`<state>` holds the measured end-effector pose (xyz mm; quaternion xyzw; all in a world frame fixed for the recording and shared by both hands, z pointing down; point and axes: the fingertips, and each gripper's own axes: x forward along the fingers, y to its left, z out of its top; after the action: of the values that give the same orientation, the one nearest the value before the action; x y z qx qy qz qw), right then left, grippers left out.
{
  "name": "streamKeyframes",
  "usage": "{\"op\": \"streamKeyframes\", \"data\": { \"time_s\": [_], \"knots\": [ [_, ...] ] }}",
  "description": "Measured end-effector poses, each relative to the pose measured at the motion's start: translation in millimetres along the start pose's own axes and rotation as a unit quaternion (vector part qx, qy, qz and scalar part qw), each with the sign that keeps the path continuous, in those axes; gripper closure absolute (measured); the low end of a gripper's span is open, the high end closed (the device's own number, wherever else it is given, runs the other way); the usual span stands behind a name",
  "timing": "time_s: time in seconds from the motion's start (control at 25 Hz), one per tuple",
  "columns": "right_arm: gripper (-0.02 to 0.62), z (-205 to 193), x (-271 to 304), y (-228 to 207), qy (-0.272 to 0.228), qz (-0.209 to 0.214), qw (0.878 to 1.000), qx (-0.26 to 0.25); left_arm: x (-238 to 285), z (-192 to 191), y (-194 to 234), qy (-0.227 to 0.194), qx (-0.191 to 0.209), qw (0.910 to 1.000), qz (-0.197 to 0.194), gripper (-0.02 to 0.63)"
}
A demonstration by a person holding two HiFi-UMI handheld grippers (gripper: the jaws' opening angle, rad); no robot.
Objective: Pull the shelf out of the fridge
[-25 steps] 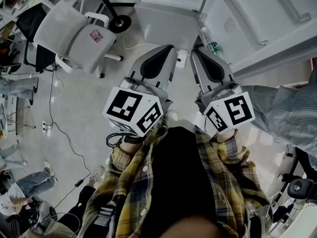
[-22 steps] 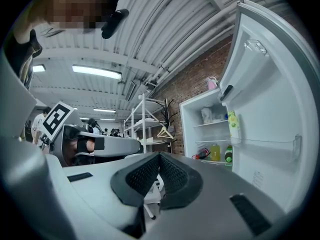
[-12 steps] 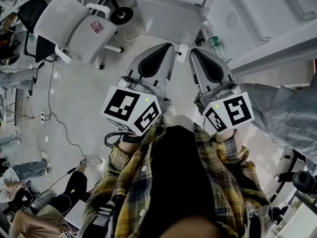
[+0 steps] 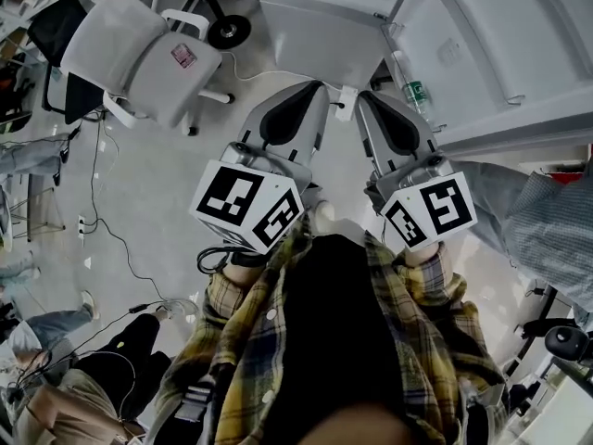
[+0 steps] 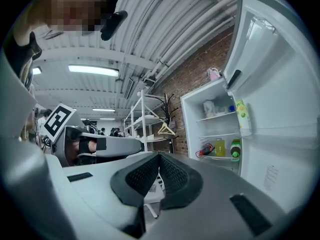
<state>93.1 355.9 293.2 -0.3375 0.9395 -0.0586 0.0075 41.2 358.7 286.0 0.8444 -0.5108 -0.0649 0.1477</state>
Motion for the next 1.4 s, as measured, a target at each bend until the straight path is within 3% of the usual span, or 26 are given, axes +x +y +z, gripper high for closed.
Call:
{"op": "streamKeyframes", "data": {
  "time_s": [0.68,1.04,1.4],
  "knots": [
    [0.577,9.3,129.5,-18.4,-0.009,-0.07,0.997,-0.006,41.3,45.9,124.5,0.02,0.011,0.998,-0.058,0.603],
    [0.577,3.3,158.6,-34.4,0.005,-0.108,0.994,0.003,65.7,43.7,154.8,0.047,-0.004,0.9949,-0.09,0.602],
    [0.577,-2.9,183.1,-98.4,0.012,-0.118,0.993,0.02,131.0,36.2,175.0,0.059,-0.018,0.9939,-0.091,0.603]
  ]
}}
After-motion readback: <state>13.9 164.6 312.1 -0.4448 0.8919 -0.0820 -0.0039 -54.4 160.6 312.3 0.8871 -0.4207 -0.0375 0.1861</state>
